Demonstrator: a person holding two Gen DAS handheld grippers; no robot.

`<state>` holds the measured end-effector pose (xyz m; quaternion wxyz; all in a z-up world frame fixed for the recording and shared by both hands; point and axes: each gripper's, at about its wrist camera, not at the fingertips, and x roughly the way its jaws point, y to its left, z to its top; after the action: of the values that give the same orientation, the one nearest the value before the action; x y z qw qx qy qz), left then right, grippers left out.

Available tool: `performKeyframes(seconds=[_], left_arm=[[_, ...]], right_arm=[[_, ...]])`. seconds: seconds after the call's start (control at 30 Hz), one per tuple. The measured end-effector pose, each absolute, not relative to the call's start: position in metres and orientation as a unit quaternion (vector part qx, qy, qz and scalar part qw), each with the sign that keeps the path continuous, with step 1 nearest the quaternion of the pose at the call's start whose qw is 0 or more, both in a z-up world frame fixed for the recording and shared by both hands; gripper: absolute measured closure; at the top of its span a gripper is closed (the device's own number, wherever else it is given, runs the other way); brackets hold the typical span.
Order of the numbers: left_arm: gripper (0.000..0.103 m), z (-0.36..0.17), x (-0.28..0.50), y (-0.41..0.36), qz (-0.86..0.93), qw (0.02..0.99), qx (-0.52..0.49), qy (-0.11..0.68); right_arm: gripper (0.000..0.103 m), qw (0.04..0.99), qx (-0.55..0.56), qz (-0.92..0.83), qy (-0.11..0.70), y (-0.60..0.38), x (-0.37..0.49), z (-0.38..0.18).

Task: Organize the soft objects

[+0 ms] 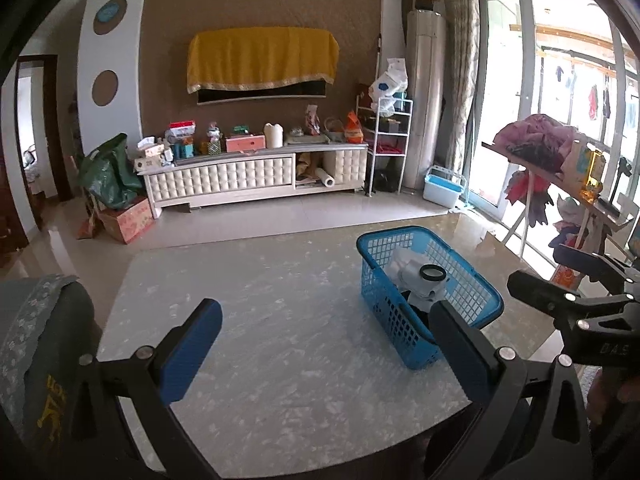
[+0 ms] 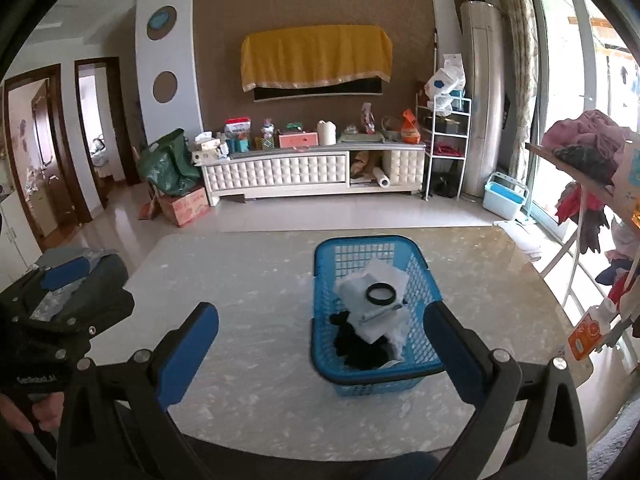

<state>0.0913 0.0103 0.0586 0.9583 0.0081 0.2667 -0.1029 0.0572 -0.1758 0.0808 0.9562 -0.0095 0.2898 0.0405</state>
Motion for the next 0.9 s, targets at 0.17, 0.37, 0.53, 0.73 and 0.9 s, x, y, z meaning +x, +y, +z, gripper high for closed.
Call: performKeyframes(seconds=[0.17, 0.37, 0.53, 0.73, 0.9], left_arm=[[0.0, 0.062, 0.073, 0.018, -0.1, 0.96, 0.004, 0.26], [0.0, 0.065, 0.059, 0.018, -0.099, 0.962, 0.007, 0.252], [0.0, 0.066, 0.054, 0.02, -0.1, 0.963, 0.009, 0.249], [0.0, 0.068, 0.05, 0.02, -0.105, 0.963, 0.003, 0.246], [0.0, 0.068, 0.046, 0.02, -0.105, 0.963, 0.006, 0.247]], right_arm=[[0.0, 0.957, -0.018, 0.057, 0.285, -0.17, 0.052, 0.08], [0.0, 0.958, -0.027, 0.063, 0.279, -0.167, 0.051, 0.08], [0.0, 0.959, -0.026, 0.068, 0.275, -0.171, 0.047, 0.08], [0.0, 0.959, -0.025, 0.071, 0.273, -0.172, 0.044, 0.078], [0.0, 0.959, -0.023, 0.072, 0.273, -0.172, 0.043, 0.078]])
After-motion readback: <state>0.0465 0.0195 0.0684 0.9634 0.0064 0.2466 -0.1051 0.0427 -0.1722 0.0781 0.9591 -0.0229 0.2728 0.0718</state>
